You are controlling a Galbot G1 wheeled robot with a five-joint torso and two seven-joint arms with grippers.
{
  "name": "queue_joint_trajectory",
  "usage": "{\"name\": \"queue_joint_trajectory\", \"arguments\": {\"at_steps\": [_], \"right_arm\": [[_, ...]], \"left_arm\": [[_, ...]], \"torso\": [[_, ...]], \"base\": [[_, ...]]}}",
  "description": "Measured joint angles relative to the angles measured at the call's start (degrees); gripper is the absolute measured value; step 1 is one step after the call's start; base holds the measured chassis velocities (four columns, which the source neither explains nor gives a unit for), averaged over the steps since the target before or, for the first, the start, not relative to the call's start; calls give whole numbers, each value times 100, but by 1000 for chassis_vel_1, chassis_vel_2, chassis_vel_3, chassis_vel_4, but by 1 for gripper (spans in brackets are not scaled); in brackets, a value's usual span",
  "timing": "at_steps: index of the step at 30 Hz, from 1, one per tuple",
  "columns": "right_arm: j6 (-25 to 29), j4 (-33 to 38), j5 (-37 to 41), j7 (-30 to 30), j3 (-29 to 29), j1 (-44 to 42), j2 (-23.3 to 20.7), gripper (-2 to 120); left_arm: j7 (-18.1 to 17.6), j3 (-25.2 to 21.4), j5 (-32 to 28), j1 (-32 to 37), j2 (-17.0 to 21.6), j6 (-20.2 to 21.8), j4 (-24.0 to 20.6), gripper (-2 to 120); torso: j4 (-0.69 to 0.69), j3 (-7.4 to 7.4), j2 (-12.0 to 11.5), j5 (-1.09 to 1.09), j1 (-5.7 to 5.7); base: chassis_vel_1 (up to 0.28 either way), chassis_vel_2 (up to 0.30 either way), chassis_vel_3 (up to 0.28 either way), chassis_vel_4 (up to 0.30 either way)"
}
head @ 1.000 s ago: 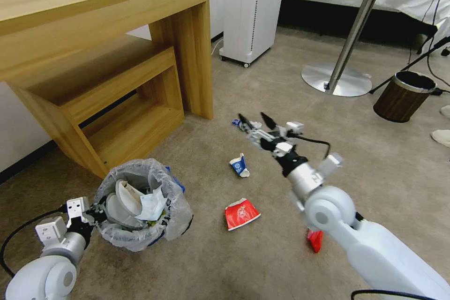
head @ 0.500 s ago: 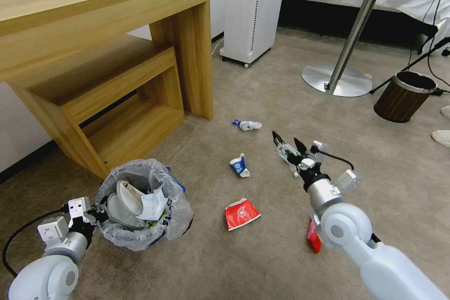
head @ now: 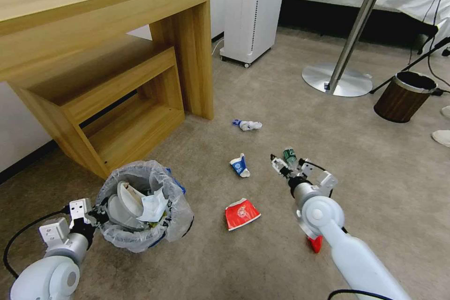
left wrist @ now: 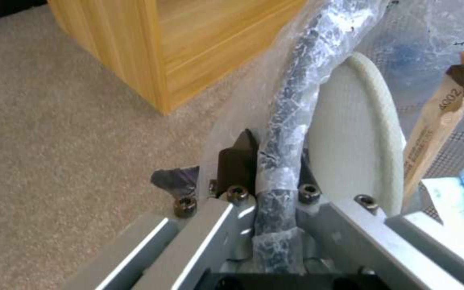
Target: Pick up the trash bin and place the garbage on the floor into it.
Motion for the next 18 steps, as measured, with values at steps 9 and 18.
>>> {"name": "queue_joint_trajectory", "arguments": {"at_steps": [9, 18], "right_arm": [[-536, -1030, 378, 208, -266, 302, 594, 100], [-1088, -1503, 564, 502, -621, 776, 811, 100]], "left_arm": [[-5, 164, 140, -128, -124, -7, 147, 0], [-25, 231, 149, -225, -128, 0, 239, 0]], "torso": [[0, 0, 0, 1, 0], [0, 0, 0, 0, 0]], "base": [[0, 0, 0, 0], [0, 0, 0, 0]]}}
